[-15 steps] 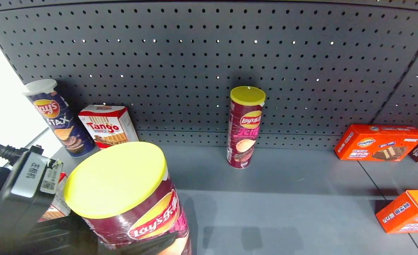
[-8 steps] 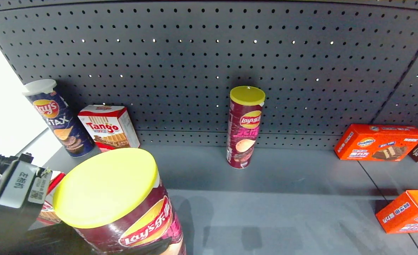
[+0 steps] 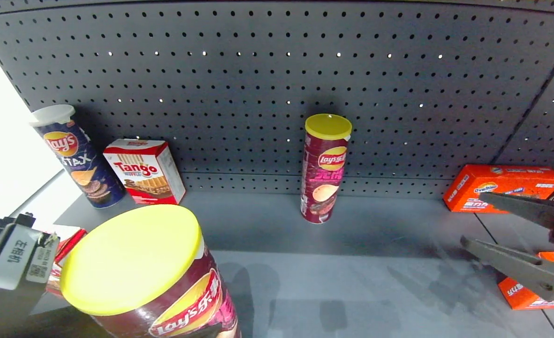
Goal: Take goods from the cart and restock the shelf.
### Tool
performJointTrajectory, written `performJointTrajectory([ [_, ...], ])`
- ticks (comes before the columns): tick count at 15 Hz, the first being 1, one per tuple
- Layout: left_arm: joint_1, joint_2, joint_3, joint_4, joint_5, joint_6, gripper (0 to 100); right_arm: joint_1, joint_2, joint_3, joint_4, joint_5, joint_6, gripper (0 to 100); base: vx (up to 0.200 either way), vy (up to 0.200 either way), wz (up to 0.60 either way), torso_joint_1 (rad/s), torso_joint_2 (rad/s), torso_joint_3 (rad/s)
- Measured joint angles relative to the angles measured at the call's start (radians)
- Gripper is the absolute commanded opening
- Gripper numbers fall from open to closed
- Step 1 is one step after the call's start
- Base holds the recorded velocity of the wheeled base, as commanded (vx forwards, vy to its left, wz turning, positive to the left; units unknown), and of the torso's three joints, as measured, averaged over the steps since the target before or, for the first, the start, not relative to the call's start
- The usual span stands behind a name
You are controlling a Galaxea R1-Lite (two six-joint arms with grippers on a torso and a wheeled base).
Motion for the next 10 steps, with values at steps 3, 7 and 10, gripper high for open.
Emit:
performJointTrajectory([
  [3,0.009,-0.001,-0.009,0.001,0.0,0.0,0,-0.018,0.11,-0.062,-0.045,0.171,-0.014,100,0.0,0.0,0.0,0.0,0.0,0.0],
  [7,0.02,-0.001,-0.007,0.001,0.002,0.0,0,-0.094,0.275,-0.203,-0.088,0.482,-0.083,100,0.0,0.0,0.0,0.0,0.0,0.0],
  [10,0.026,-0.002,-0.001,0.003,0.009,0.0,0,-0.145,0.433,-0.292,-0.196,0.593,-0.135,100,0.0,0.0,0.0,0.0,0.0,0.0],
])
